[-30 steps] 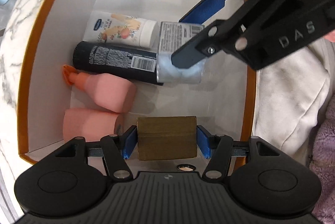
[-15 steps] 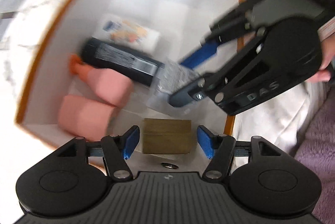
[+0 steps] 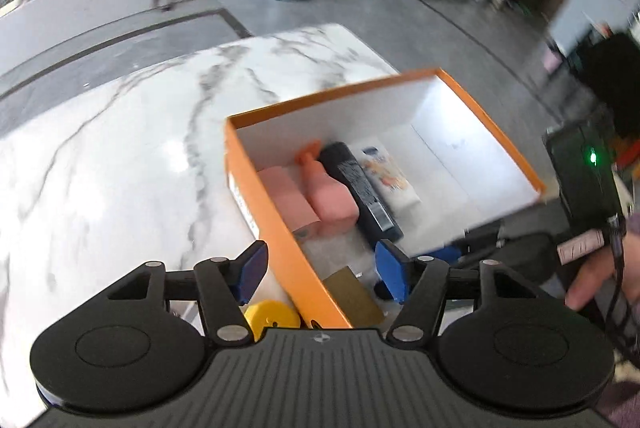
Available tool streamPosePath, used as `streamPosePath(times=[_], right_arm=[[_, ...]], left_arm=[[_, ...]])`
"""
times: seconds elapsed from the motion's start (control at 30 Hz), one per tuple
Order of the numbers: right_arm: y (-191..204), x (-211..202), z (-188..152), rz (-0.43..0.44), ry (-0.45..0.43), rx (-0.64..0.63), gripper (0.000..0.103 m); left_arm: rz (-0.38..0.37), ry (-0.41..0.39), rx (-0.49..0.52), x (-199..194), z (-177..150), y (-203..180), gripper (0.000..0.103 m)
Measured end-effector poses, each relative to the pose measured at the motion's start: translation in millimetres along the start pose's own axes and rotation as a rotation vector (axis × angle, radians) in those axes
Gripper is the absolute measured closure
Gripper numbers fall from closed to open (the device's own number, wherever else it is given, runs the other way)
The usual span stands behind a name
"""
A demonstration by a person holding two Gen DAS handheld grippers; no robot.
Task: Organize rigid objects
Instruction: 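Open both tools to release the cube and clear box in the box, then withdraw both tools toward the plaid case and picture card box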
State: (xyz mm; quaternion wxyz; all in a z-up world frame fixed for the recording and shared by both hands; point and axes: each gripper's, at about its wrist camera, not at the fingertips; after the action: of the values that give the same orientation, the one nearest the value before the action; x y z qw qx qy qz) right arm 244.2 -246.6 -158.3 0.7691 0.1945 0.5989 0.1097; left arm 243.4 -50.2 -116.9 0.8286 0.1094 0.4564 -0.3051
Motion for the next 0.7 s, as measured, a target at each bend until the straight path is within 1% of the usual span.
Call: streamPosePath(times=[0.07,0.13,0.27,0.3,0.4,0.43,0.5,0.53,0.6,0.7], right_arm=[[3.4,2.7,-1.5,-0.019,0.014,-0.008,0.055],[5.5,3.0,-2.0,-0.030,0.016,-0.008,0.055],[7.7,1.0,-2.4,-0.030,0.022,0.006,0.054],[8.5,-0.3,-2.6,-0.025,0.022,0.010,0.052],[9.7,-3.4,-3.3,-0.036,0.012,0.011,0.053],[9.8,-4.1,-3.2,-0.037,0.010,0.012,0.057],[9.5,-5.4,-3.7,-0.041,0.004,0.013,0.069],[8.9,-5.1,-3.6,-0.026,0.005,0.017,0.077],[9.1,-1.3,-4.0,0.007,0.019,0.019,0.077],[15.8,0.9,-5.8,-0.010,0.014,0.003,0.078]], left_arm=[[0.002,-0.015,-0.054,-4.7,-3.6,7.0,0.032],[-0.003,-0.024,-0.086,-11.5,-8.7,8.9,0.033],[0.006,-0.032,-0.114,-11.9,-17.5,4.8,0.033],[0.006,-0.033,-0.121,-15.2,-19.3,4.4,0.033],[0.007,-0.044,-0.143,-20.7,-24.8,2.4,0.033],[0.009,-0.046,-0.147,-22.7,-27.0,2.1,0.033],[0.015,-0.053,-0.159,-26.0,-31.8,1.8,0.033],[0.014,-0.057,-0.166,-27.3,-34.2,1.8,0.033],[0.016,-0.064,-0.181,-31.1,-38.6,2.0,0.033],[0.027,-0.077,-0.196,-41.5,-43.5,0.8,0.033]])
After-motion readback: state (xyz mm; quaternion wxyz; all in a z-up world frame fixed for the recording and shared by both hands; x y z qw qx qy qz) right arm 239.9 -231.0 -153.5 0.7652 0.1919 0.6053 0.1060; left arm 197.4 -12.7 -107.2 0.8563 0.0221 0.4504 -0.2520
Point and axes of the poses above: each gripper's, at about its wrist camera, not at the fingertips, and x roughly the way its jaws point, y to its left, z to its top, and after that the axes turned 12 degrees about x, right-handed
